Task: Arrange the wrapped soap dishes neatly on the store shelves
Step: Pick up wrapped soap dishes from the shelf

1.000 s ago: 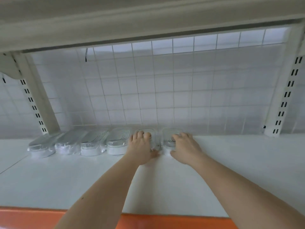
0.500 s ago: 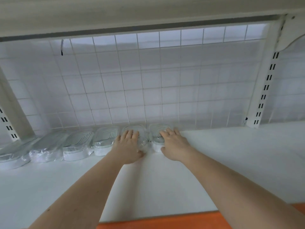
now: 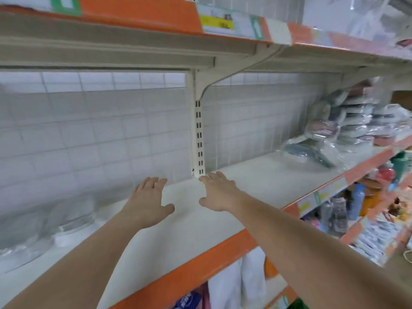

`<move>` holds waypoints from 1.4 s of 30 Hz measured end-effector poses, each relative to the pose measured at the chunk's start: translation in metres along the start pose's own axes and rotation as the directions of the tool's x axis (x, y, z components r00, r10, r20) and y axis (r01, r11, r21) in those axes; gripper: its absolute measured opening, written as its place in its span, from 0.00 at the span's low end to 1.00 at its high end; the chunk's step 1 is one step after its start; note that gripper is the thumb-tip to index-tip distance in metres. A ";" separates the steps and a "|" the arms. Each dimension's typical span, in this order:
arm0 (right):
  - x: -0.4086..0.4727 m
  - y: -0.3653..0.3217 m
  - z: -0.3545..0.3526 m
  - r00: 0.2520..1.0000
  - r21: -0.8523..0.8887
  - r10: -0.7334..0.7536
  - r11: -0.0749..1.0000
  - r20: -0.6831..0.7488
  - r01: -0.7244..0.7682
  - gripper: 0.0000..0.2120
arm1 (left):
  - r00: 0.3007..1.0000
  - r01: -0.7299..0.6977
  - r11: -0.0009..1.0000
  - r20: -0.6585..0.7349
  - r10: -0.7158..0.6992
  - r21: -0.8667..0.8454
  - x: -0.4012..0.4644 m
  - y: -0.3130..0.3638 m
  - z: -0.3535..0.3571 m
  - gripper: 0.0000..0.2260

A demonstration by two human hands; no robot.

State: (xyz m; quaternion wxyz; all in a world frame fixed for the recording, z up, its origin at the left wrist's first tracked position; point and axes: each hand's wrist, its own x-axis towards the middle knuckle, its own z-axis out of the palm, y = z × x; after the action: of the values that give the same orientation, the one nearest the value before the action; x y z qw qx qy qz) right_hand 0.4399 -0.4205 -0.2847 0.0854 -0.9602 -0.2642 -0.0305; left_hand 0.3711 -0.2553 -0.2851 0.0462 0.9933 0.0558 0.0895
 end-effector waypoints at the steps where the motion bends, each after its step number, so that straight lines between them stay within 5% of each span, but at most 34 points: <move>1: -0.009 0.031 -0.008 0.999 -0.002 0.043 0.999 -0.013 -0.043 0.30 | 0.999 -0.043 0.999 0.000 0.043 0.003 0.009 0.029 0.003 0.32; 13: -0.100 0.382 -0.070 0.940 0.017 0.340 0.940 0.013 -0.340 0.31 | 0.937 -0.333 0.933 0.058 0.343 -0.139 0.105 0.382 0.063 0.31; 19: -0.096 0.467 -0.078 0.941 0.118 0.337 0.934 0.031 -0.338 0.30 | 0.982 -0.160 0.961 0.063 0.178 -0.224 0.161 0.464 0.066 0.30; 30: -0.003 0.526 -0.075 0.964 0.314 0.264 0.915 0.004 -0.252 0.26 | 0.992 0.100 0.854 0.113 -0.048 -0.510 0.276 0.500 0.111 0.35; 34: 0.029 0.546 -0.078 0.945 0.554 0.325 0.783 0.028 -0.285 0.25 | 0.957 0.262 0.640 0.282 -0.074 -0.722 0.301 0.513 0.116 0.24; 37: 0.042 0.561 -0.080 0.955 0.640 0.273 0.715 0.115 -0.282 0.36 | 0.927 0.368 0.397 0.365 -0.087 -0.841 0.313 0.524 0.111 0.09; 39: 0.048 0.571 -0.079 0.970 0.532 0.219 0.811 0.106 -0.241 0.43 | 0.921 0.388 0.220 0.370 -0.119 -0.895 0.321 0.535 0.107 0.08; 42: 0.059 0.582 -0.073 0.966 0.406 0.251 0.890 -0.057 -0.208 0.35 | 0.947 0.293 0.035 0.286 -0.146 -0.955 0.328 0.551 0.100 0.09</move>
State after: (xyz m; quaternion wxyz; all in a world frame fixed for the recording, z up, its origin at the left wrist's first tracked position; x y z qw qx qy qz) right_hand 0.7880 -0.8962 -0.2929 0.2952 -0.9443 -0.1444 -0.0178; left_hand 0.7670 -0.7698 -0.2705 0.7231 0.6774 0.1289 0.0407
